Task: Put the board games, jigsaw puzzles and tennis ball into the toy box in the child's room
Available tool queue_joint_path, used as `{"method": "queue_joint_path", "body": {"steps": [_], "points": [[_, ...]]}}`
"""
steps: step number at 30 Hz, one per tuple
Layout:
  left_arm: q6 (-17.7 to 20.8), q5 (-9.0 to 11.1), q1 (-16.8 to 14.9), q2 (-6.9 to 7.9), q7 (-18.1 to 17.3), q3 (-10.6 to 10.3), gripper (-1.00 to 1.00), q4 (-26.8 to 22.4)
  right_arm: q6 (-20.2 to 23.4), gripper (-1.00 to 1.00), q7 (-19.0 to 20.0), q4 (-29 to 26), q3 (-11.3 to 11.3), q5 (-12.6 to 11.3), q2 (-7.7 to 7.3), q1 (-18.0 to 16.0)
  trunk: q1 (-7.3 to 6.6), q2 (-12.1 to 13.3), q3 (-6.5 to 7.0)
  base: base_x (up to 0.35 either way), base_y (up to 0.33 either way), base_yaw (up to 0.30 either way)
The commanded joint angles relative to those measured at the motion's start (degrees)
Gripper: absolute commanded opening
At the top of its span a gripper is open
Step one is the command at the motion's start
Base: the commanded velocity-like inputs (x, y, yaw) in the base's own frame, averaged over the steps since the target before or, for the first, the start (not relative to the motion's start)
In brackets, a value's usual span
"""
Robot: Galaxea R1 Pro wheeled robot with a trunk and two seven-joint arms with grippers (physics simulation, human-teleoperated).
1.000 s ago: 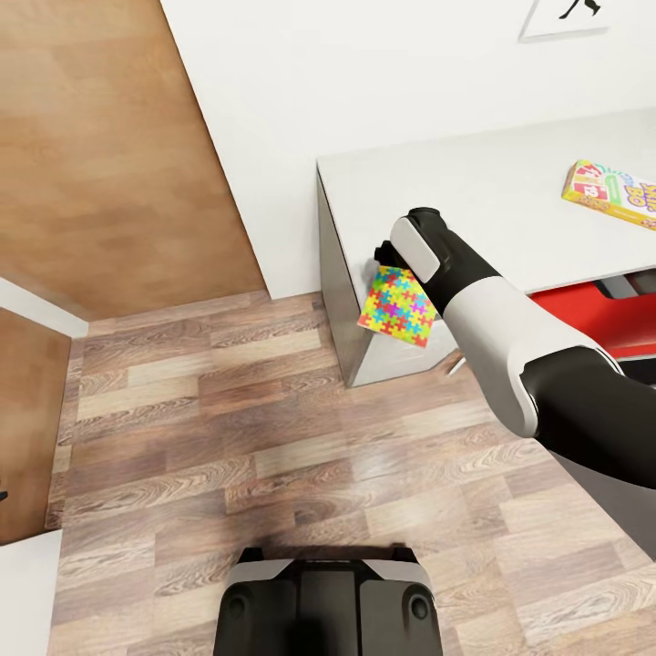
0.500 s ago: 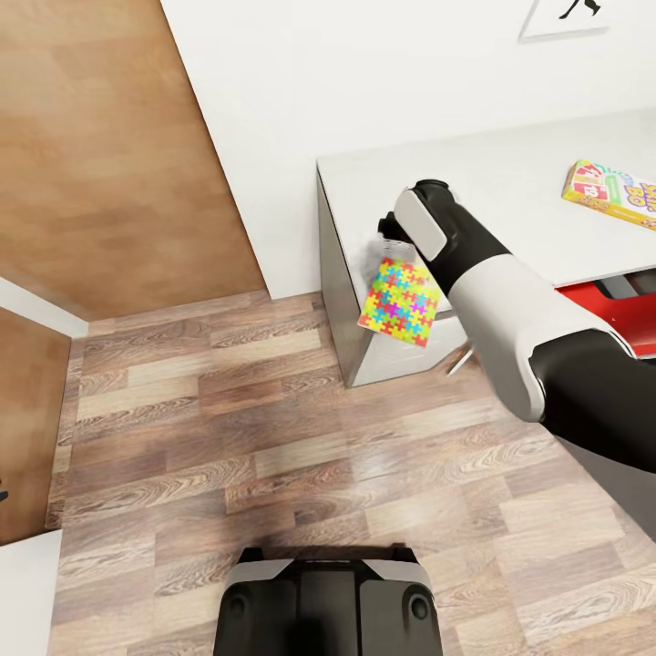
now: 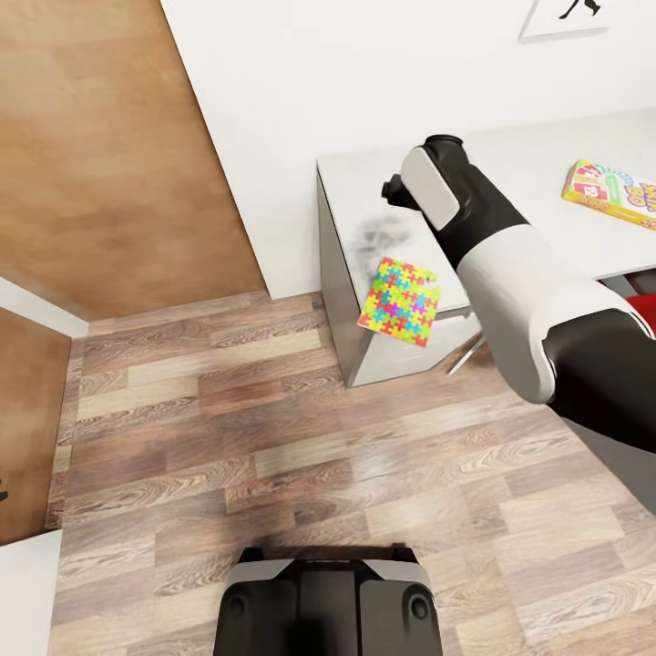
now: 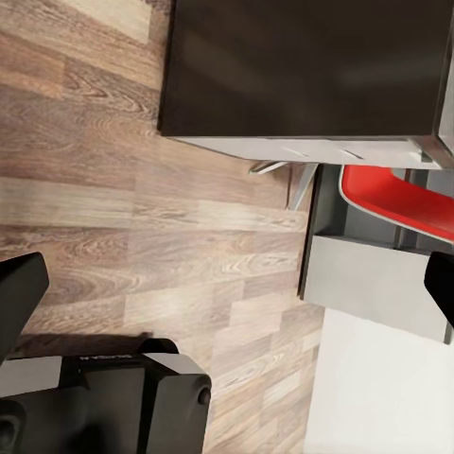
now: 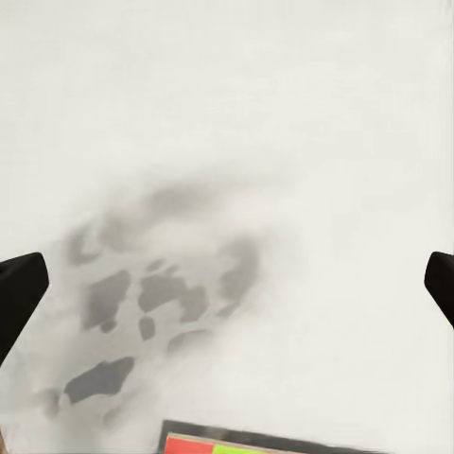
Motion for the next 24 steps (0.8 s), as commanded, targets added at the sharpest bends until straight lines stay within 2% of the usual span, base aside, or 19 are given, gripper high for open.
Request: {"method": "queue_joint_path", "body": {"steps": [1,3,4,6,11,15,19,22,24], "points": [[0.62,-0.08,-0.02,0.01,-0.26,0.02,1.00,-0.01,1.56,1.00,-0.63,-1.22,-0.40,-0.67,-0.11,-0.03,0.03,-0.09,-0.07,0.000,0.000,0.000],[0.61,-0.08,-0.02,0.01,-0.26,0.02,1.00,-0.01,3.81,1.00,-0.69,-2.53,-1.85,-0.77,-0.21,0.11,0.03,-0.09,-0.07,0.000,0.000,0.000],[0.61,-0.08,-0.02,0.01,-0.26,0.02,1.00,-0.01,3.81,1.00,-0.69,-2.53,-1.85,-0.77,-0.21,0.11,0.03,-0.09,-0.07,0.000,0.000,0.000],[0.60,-0.08,-0.02,0.01,-0.26,0.02,1.00,-0.01,6.61,1.00,-0.72,-4.28,-4.13,-1.00,-0.59,0.33,0.03,-0.09,-0.07,0.000,0.000,0.000],[0.59,-0.08,-0.02,0.01,-0.26,0.02,1.00,-0.01,14.84,1.00,-0.56,-12.00,-12.40,-1.85,-2.85,1.09,0.03,-0.09,-0.07,0.000,0.000,0.000],[0.60,-0.08,-0.02,0.01,-0.26,0.02,1.00,-0.01,20.30,1.00,-0.43,-20.67,-19.75,-3.81,-4.82,3.09,0.03,-0.09,-0.07,0.000,0.000,0.000],[0.62,-0.08,-0.02,0.01,-0.26,0.02,1.00,-0.01,22.73,1.00,-0.42,-27.55,-24.98,-8.13,-7.12,7.74,0.03,-0.09,-0.07,0.000,0.000,0.000],[0.64,-0.08,-0.02,0.01,-0.26,0.02,1.00,-0.01,22.80,1.00,-0.40,-30.28,-26.89,-12.90,-9.91,11.72,0.03,-0.09,-0.07,0.000,0.000,0.000],[0.64,-0.08,-0.02,0.01,-0.26,0.02,1.00,-0.01,22.80,1.00,-0.38,-31.33,-27.61,-16.79,-12.35,14.39,0.03,-0.09,-0.07,0.000,0.000,0.000]]}}
